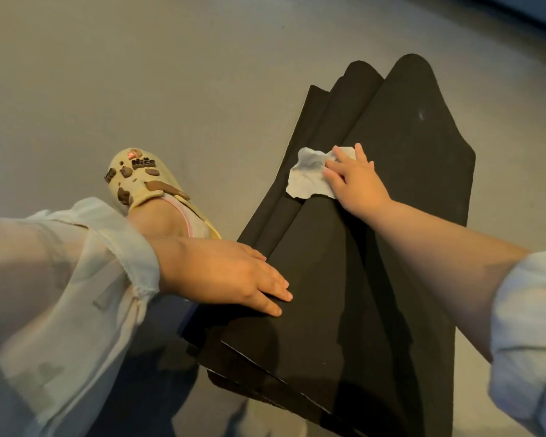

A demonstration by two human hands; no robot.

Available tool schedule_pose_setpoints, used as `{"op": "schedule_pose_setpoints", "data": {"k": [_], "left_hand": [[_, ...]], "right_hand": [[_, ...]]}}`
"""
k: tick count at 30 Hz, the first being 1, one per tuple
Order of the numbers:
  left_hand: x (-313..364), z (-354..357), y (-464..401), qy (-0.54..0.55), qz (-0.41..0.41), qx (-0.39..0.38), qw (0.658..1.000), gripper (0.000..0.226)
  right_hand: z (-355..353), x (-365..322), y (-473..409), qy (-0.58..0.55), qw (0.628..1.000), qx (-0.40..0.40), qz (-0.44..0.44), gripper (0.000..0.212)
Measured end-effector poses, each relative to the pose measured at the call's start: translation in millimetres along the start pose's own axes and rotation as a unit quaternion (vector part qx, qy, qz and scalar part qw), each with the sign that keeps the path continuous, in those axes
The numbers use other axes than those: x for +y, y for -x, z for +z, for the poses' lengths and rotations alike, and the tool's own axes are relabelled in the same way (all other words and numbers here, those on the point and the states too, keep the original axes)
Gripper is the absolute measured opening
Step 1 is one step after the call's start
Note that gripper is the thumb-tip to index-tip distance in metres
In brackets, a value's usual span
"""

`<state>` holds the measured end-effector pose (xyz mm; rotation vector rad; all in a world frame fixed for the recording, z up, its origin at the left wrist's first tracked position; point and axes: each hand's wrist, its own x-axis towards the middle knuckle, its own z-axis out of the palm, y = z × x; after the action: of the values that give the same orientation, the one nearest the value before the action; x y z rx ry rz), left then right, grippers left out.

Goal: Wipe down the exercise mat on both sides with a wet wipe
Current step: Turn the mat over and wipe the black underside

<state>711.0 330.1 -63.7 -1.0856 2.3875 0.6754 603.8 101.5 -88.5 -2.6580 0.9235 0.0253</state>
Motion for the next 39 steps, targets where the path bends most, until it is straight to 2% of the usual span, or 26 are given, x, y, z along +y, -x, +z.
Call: {"op": "schedule_pose_setpoints", "data": {"k": [4,8,13,16,20,22,24,27,29,30,32,34,36,37,39], "left_hand": [[1,-1,0,-0.005,0.003,0.0,1.0,0.061],[0,0,-1,-0.002,0.006,0.004,1.0,0.061],[0,1,1,-0.005,0.009,0.013,1.0,0.063],[-1,1,-1,-0.015,0.012,0.007,1.0,0.064],[-4,6,-3,-0.012,0.003,0.019,1.0,0.067],[-6,8,-3,0.019,-0.015,0.076,0.997,0.064],[-7,9,-2,0.075,-0.053,0.19,0.978,0.057],[-10,12,1,0.13,-0.133,0.379,0.907,0.045],[-11,11,1,0.13,-0.185,0.437,0.871,0.055],[-11,9,1,0.117,-0.196,0.444,0.866,0.064],[-13,5,-1,0.082,-0.198,0.419,0.882,0.078],[-12,3,-5,0.051,-0.193,0.351,0.915,0.074],[-11,5,-11,0.072,-0.214,0.273,0.935,0.061],[-10,4,-13,0.108,-0.236,0.261,0.93,0.056],[-7,-3,-14,0.214,-0.27,0.312,0.885,0.047]], "right_hand": [[-13,11,13,-0.032,0.998,0.003,-0.049,0.078],[-22,17,18,-0.001,0.995,0.047,-0.085,0.071],[-28,10,9,0.187,0.981,0.003,-0.058,0.065],[-21,3,6,0.124,0.991,-0.055,-0.002,0.056],[-2,-17,17,0.055,0.996,-0.069,0.015,0.046],[17,-29,33,0.019,0.996,-0.085,-0.001,0.032],[36,-41,53,-0.007,0.996,-0.086,-0.011,0.024],[44,-48,80,-0.079,0.993,-0.091,-0.006,0.028],[39,-50,97,-0.069,0.99,-0.093,-0.077,0.022],[38,-52,105,-0.065,0.987,-0.097,-0.114,0.017],[37,-59,121,-0.065,0.975,-0.125,-0.172,0.015],[39,-65,136,-0.095,0.963,-0.163,-0.194,0.009],[40,-66,147,-0.161,0.954,-0.169,-0.185,0.015],[40,-64,151,-0.204,0.954,-0.148,-0.161,0.011],[40,-62,159,-0.279,0.954,-0.044,-0.096,0.018]]}}
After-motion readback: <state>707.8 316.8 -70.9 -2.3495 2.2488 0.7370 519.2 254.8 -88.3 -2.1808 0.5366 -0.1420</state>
